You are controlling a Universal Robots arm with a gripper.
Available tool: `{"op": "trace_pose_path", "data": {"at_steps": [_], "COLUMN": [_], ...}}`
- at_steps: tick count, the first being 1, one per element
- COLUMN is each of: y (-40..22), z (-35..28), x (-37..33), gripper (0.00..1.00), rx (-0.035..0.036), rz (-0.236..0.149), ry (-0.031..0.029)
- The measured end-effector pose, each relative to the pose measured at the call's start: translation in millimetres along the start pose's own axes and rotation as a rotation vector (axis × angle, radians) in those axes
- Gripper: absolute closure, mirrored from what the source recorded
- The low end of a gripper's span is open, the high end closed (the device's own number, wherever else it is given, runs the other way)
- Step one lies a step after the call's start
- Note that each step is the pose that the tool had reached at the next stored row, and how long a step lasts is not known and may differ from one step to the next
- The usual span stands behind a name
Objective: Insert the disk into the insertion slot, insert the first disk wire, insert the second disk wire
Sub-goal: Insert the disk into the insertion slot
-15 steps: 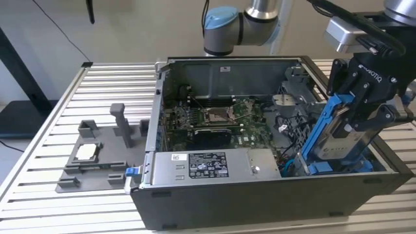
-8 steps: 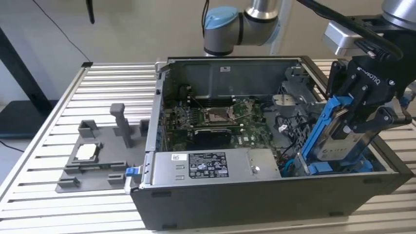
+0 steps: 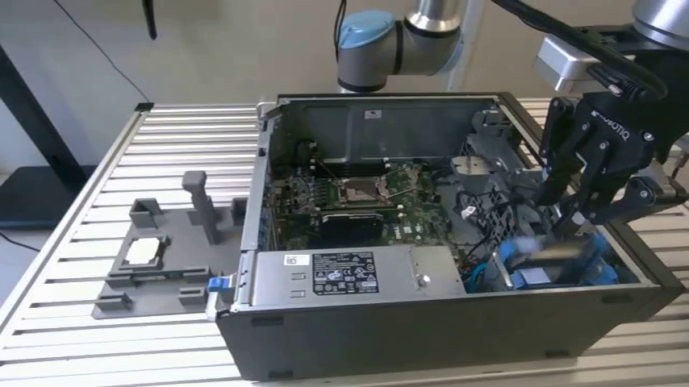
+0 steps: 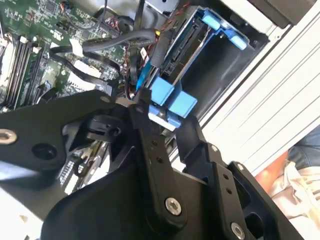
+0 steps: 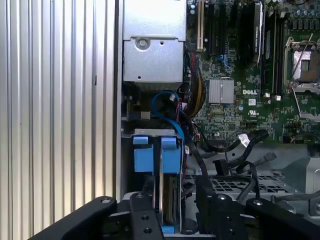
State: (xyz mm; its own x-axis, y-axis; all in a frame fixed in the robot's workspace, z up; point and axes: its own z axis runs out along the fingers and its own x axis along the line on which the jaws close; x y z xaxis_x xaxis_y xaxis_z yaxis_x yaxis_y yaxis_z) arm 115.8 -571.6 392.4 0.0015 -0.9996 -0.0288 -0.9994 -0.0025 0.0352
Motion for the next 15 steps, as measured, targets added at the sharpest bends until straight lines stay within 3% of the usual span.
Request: {"op": "trace_pose_path", "data": {"at_steps": [1,5,7,8,11,15], "y": [0.0,0.0,0.0,0.0,0.2,0.3], "z": [0.0,0.0,0.0,0.1,0.0,1.0], "x": [0.0,0.0,0.0,0.0,0.0,-2.5], "gripper": [0.47,0.47,0.47,0.47,0.47,0.47], "rx": [0.0000,0.0000,0.0037,0.0101,0.0403,0.0828], "rz": [0.000,0.000,0.000,-0.001,-0.005,-0.009], "ry": [-0.0001,-0.0002,-0.0010,-0.0020,-0.0052,-0.0053]}}
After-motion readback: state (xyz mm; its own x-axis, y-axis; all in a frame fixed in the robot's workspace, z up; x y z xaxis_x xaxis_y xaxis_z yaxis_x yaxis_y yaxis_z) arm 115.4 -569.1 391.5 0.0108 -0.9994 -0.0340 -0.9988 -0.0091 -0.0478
